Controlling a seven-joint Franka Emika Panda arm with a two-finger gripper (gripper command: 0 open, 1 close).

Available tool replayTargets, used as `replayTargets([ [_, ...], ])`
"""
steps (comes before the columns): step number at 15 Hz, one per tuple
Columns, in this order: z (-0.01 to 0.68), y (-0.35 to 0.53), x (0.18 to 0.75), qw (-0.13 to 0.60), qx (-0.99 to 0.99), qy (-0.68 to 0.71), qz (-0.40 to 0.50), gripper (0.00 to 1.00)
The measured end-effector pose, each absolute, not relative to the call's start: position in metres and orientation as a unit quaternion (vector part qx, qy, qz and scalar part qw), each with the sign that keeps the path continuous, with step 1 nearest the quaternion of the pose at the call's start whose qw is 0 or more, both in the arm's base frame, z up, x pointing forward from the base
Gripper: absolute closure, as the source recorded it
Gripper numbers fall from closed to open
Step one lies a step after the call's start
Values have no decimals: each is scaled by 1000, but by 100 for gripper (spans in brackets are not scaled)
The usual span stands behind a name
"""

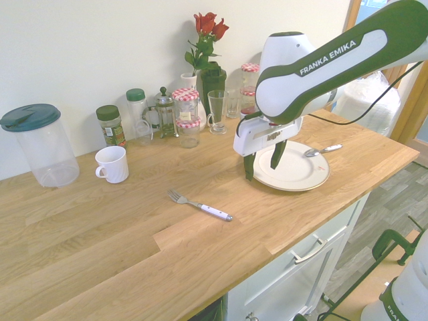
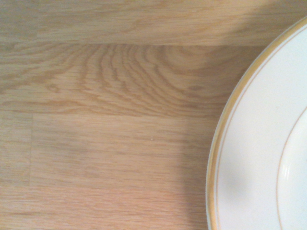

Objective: Put the fork into the plate

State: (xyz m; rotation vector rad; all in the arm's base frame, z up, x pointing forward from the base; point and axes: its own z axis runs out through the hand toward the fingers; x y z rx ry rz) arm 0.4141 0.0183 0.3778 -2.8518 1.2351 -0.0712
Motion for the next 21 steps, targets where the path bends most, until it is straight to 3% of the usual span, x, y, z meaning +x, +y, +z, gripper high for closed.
replayTargets([
  [6,397,32,418,15,-923,381,-48,0],
  [12,443,116,421,5,-941,327,-87,0],
  [21,382,185,461,-14,-962,270,-29,0],
])
